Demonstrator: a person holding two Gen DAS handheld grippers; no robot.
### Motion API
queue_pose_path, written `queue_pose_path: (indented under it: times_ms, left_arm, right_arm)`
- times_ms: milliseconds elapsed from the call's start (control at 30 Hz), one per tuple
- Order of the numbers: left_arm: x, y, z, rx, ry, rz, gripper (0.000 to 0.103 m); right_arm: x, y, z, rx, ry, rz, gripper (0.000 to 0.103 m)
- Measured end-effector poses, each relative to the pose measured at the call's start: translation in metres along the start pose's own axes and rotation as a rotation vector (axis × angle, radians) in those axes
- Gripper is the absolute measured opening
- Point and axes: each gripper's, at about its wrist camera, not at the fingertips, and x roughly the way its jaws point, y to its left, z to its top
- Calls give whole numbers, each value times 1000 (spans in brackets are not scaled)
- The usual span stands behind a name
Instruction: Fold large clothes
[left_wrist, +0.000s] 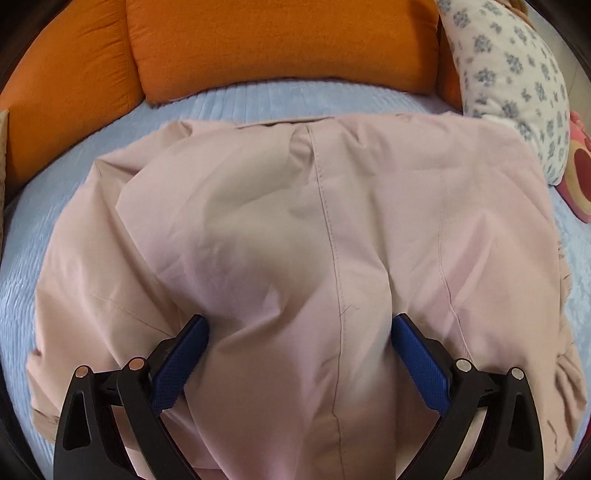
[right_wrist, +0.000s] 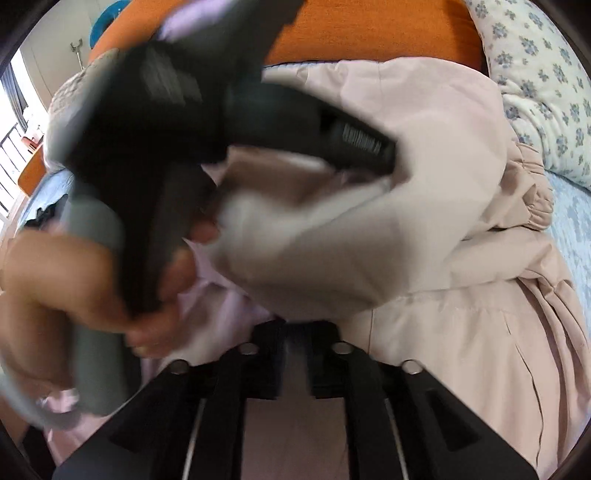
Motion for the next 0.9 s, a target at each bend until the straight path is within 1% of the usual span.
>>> queue_pose_path:
  times_ms: [67, 133, 233, 333, 367, 400, 433, 467, 500, 533, 567, 600, 667, 800, 900]
  left_arm:
    - [1, -1, -1, 0, -5, 5, 100]
    - [2, -1, -1, -4, -11, 4, 100]
    - [2, -1, -4, -9, -23, 5, 100]
    - [1, 0, -5, -14, -26, 15, 100]
    - [1, 0, -5, -17, -24, 16, 100]
    - [0, 0, -5, -19, -23, 16, 100]
    - [0, 0, -5, -19, -22, 17, 100]
    - [0, -1, -5, -18, -21, 18, 100]
    - [0, 0, -4, -19, -21, 18, 100]
    - [1, -1, -4, -20, -21, 20, 100]
    - [1, -1, -4, -18, -22, 21, 100]
    - [2, -1, -4, -18, -24, 22, 100]
    - [3, -2, -5, -15, -27, 24, 100]
    - [6, -4, -6, -3, -29, 29, 100]
    - [7, -4, -4, 1, -26, 29, 100]
  right_arm:
    - [-18, -3, -2, -5, -24, -15, 46]
    - [-47, -11, -2, 9, -85, -38, 57]
    - [-78, -27, 15, 27, -176, -70, 56]
    - [-81, -54, 53, 56, -238, -92, 56]
    - [-78, -56, 60, 62, -248, -99, 56]
    - [-71, -67, 76, 84, -258, -95, 54]
    - [-65, -74, 86, 100, -258, -80, 42]
    - [-58, -81, 95, 117, -255, -75, 28]
    - [-47, -90, 105, 134, -249, -68, 21]
    - [-37, -98, 110, 148, -235, -58, 6]
    - [-30, -102, 114, 159, -223, -55, 4]
    - [-18, -110, 118, 177, -201, -46, 3]
    - [-5, -111, 119, 187, -182, -61, 2]
    - [26, -126, 100, 229, -113, -93, 0]
    - [49, -133, 85, 241, -60, -89, 0]
